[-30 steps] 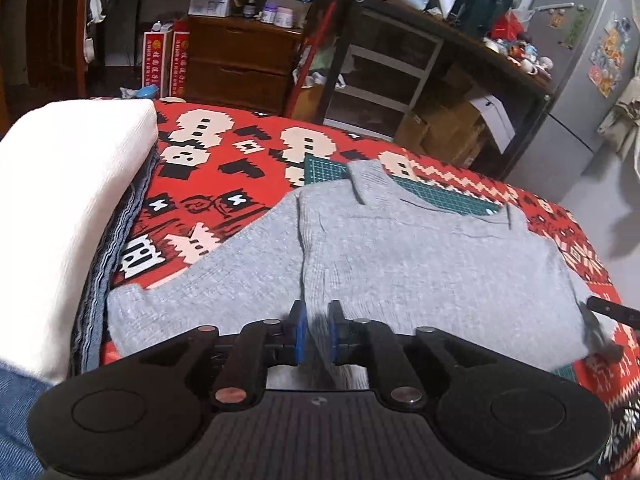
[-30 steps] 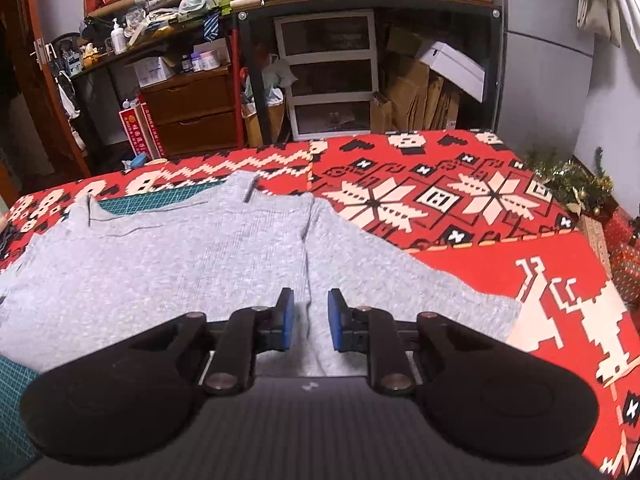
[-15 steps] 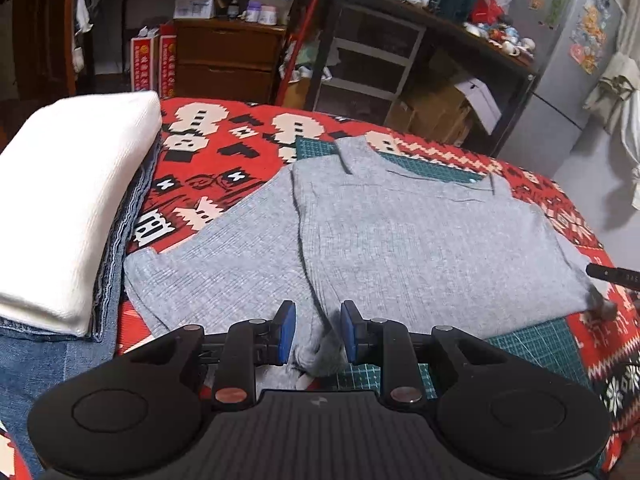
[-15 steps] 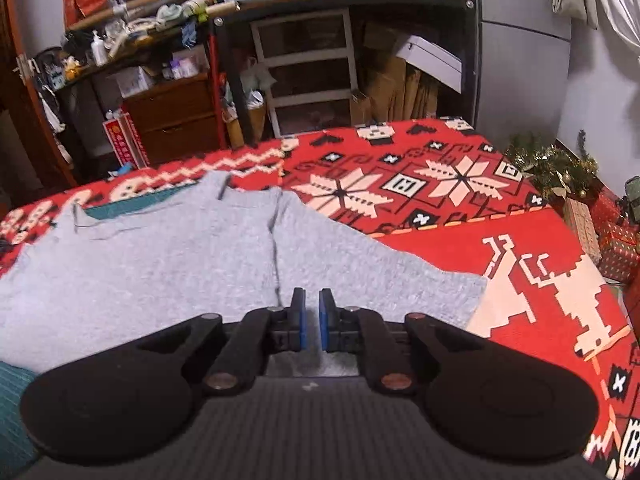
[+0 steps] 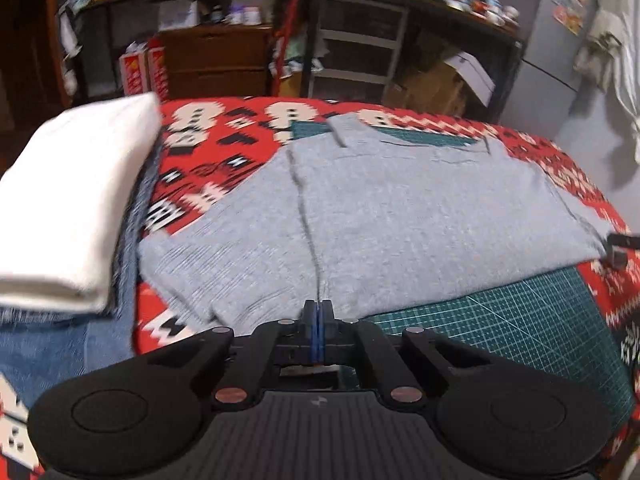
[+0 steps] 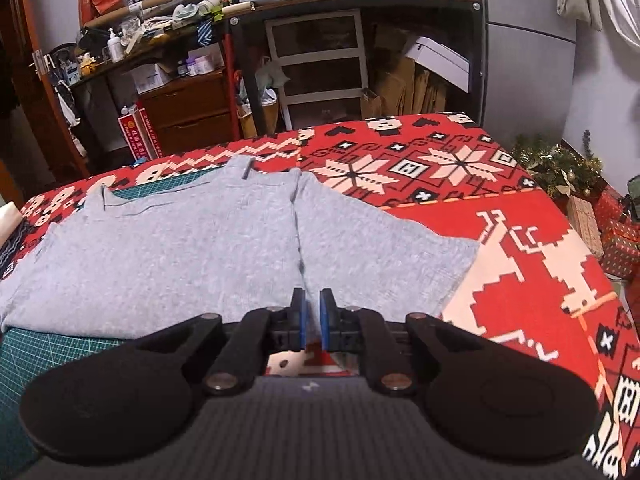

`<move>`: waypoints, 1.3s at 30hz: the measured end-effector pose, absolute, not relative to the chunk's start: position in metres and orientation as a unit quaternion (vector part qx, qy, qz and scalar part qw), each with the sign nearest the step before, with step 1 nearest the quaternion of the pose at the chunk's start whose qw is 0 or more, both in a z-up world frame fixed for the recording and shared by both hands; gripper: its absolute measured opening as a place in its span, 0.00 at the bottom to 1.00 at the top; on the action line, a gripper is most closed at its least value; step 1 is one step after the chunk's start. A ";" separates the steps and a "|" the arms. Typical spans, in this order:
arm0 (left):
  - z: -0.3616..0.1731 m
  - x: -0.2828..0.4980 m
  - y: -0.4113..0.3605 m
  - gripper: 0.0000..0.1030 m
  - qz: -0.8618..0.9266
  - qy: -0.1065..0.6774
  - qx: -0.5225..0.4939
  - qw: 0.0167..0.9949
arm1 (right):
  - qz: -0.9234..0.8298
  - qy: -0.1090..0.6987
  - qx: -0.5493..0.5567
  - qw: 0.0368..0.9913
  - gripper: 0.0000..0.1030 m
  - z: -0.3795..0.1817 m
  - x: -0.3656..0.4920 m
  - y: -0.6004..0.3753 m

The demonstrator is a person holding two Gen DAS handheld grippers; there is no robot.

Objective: Fold clothes

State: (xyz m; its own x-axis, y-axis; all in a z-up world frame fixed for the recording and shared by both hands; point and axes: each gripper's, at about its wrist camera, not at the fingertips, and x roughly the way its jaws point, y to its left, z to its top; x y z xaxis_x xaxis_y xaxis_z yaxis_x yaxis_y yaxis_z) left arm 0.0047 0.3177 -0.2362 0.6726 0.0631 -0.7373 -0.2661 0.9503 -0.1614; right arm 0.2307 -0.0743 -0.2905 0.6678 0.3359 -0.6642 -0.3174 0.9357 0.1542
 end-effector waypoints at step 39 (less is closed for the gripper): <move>-0.240 -0.005 0.306 0.09 0.122 0.396 -0.121 0.902 | 0.159 0.378 0.001 0.912 0.04 -0.298 0.218 -0.086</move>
